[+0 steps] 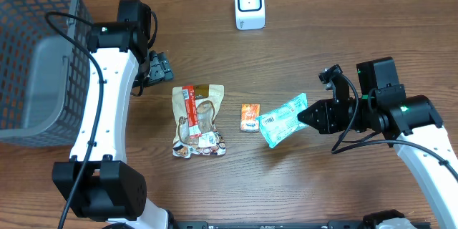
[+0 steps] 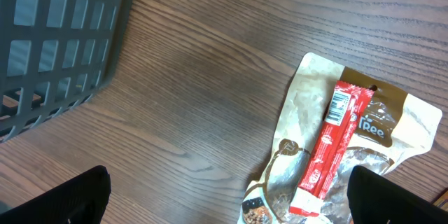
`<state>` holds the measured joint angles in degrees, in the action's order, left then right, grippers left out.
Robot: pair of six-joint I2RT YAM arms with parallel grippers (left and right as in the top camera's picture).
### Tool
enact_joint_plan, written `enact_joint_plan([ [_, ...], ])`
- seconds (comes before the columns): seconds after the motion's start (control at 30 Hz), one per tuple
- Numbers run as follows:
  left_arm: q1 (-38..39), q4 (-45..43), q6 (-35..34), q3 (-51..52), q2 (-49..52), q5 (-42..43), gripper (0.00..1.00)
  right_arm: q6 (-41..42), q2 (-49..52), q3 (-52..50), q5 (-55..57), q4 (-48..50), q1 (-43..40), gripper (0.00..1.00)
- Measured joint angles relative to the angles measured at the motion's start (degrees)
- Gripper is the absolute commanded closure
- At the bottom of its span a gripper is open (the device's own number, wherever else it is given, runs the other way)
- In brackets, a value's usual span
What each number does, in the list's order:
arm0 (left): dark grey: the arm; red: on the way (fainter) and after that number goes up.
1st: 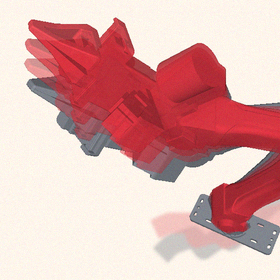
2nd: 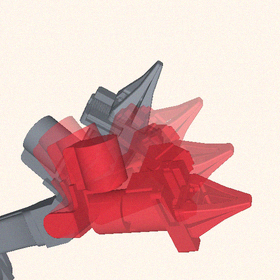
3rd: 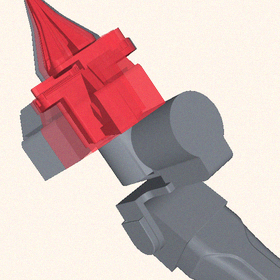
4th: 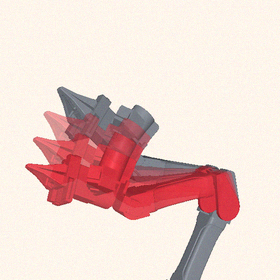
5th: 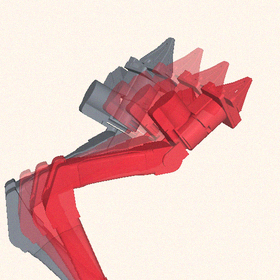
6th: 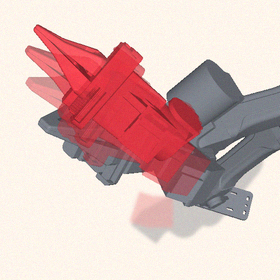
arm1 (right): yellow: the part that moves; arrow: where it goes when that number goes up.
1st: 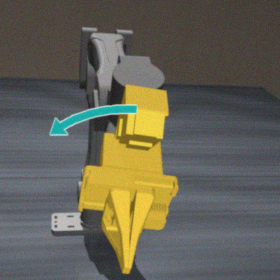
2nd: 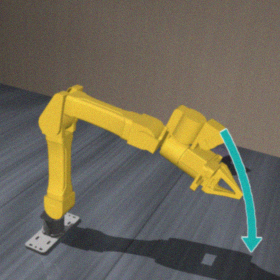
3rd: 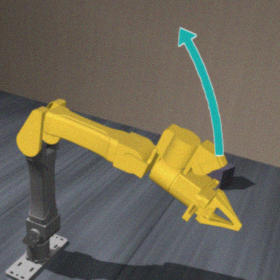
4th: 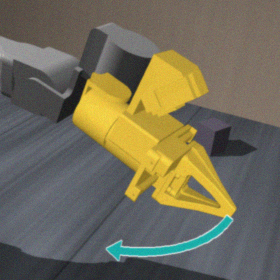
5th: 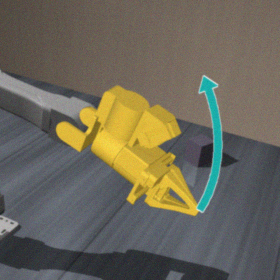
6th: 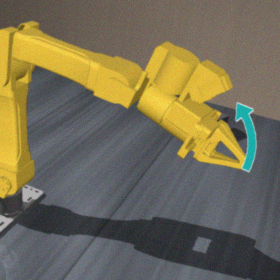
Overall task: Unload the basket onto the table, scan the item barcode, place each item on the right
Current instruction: 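Lift the tissue pack up and to the right, then carry the mint-green tissue pack back toward the white scanner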
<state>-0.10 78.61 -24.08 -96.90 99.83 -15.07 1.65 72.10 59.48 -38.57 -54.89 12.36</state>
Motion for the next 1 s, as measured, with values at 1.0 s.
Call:
enact_joint_plan([
  [1.0,0.0,0.02,0.0,0.0,0.0,0.02,0.01,-13.29,25.66,55.01,32.7,-7.21,6.47,0.97],
])
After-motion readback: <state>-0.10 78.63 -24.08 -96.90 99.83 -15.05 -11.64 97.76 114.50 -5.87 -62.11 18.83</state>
